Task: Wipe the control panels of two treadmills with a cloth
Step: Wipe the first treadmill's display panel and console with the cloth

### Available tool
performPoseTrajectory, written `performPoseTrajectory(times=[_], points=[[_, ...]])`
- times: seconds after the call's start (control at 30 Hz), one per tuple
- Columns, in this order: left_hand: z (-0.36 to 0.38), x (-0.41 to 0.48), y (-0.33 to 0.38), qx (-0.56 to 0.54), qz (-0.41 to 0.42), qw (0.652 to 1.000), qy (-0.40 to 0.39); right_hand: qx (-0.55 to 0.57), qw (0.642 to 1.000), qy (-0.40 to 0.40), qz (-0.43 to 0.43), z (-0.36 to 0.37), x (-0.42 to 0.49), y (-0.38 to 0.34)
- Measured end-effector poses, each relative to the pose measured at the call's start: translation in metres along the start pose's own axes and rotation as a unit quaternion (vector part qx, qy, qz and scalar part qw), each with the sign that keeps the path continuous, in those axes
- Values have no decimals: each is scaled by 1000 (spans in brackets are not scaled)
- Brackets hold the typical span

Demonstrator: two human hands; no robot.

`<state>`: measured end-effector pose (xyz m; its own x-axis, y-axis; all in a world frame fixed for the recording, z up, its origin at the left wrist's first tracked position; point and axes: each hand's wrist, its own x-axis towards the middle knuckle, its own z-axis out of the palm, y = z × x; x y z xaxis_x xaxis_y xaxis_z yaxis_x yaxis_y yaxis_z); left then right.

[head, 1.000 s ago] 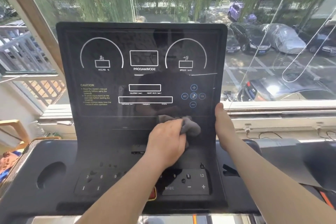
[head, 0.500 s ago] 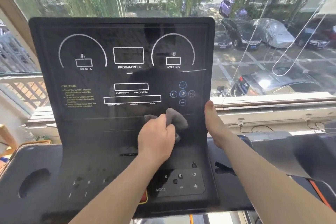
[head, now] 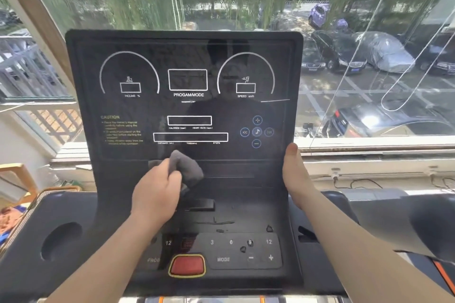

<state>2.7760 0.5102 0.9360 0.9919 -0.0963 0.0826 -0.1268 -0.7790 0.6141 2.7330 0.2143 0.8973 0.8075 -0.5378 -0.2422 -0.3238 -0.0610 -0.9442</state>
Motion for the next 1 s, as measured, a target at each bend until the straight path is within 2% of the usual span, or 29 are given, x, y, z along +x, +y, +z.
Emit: performPoseTrajectory(times=[0.17, 0.37, 0.43, 0.5, 0.6, 0.7, 0.77, 1.0], points=[[19, -17, 25, -6, 9, 999, 46, -3, 1000, -4, 9, 0, -3, -2], [67, -24, 68, 4, 132, 991, -32, -18, 999, 26, 1, 3, -7, -4], [67, -21, 73, 13, 148, 988, -51, -15, 999, 39, 1, 8, -9, -7], [62, -17, 67, 22, 160, 985, -58, 10, 998, 64, 19, 17, -13, -11], [46, -14, 49, 13, 175, 983, -57, 75, 985, 148, 44, 42, -25, -15], [24, -9, 22, 0, 186, 981, -45, 43, 967, 252, 6, 72, -50, -16], [8, 0, -6, 1, 179, 983, -43, -28, 961, 273, -44, 94, -70, -18], [-54, 30, -93, 25, 122, 992, -5, -122, 947, 189, -231, 178, -113, -29]])
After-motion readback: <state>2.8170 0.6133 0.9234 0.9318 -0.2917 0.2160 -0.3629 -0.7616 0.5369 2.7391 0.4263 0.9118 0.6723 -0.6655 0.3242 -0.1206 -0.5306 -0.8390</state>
